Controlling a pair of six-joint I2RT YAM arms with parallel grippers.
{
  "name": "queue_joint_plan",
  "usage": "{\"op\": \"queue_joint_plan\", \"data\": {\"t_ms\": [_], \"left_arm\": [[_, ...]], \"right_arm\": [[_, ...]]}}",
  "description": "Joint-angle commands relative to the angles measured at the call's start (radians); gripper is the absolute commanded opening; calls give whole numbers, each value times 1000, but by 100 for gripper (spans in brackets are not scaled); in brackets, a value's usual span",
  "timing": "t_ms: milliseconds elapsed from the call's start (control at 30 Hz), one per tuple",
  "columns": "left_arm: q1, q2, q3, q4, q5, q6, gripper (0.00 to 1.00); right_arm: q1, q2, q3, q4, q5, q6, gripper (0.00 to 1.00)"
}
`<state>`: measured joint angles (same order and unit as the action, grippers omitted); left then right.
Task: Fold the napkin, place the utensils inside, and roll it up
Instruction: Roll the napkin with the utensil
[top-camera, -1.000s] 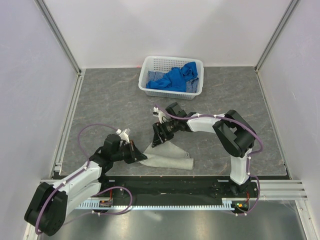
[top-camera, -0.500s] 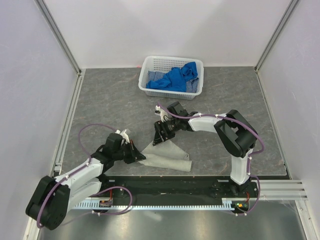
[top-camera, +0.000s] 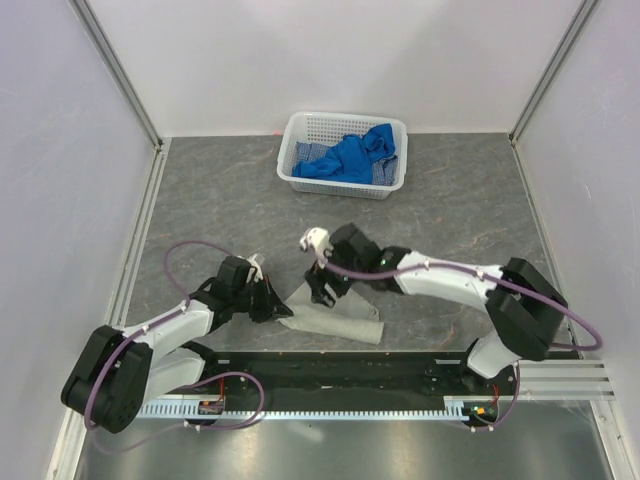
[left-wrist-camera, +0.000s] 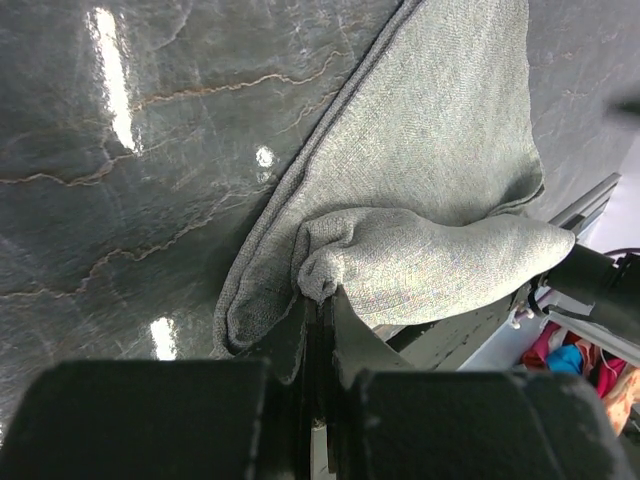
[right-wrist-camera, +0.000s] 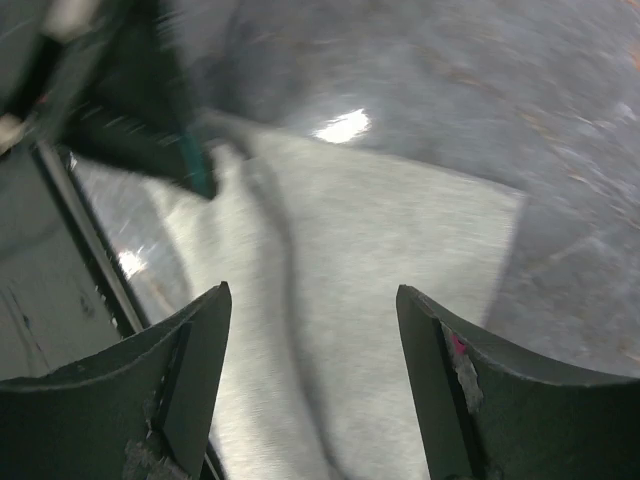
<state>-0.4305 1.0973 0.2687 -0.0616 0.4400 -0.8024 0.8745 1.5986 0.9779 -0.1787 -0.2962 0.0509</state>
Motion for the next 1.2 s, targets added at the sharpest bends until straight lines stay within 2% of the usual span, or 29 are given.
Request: {"op": "queue_joint_plan", "data": {"t_ms": [0,33,133,233,600,767,867,900,933,1000,1033,1133,1167], "left_arm": [[13,36,15,-69,-11,11,2],[18,38,17,-69,-11,12,2],[25,44,21,-75,-6,23,2],[29,53,33,-84,-4,32,2],[42,79,55,-92,11,60,2],[44,82,66,-92,23,77,2],[47,76,82,-76,37,104,4],[45,76,92,-76,36,112,7],[49,69,111,-78,32,126,17],[53,62,142,-101,10,143,30],[56,61,173,-116,-7,161,42],[59,32,223,-179,-81,196,59],[59,17,231,-191,-118,203,62]], "right_arm": [[194,-103,-113,65,343,-126,76],[249,-111,-137,86,415,-137,76],[348,-112,-169,129,506,-189,76],[411,-88,-177,156,538,-223,73],[423,33,-160,137,522,-256,59],[356,44,-147,105,398,-234,50],[288,73,-107,36,214,-224,43],[256,98,-94,16,133,-221,41],[239,109,-82,-4,82,-218,38],[186,136,-55,-53,-4,-206,36],[170,145,-45,-67,-77,-201,36],[123,182,-9,-128,-165,-189,35],[115,188,5,-145,-185,-186,35]]}}
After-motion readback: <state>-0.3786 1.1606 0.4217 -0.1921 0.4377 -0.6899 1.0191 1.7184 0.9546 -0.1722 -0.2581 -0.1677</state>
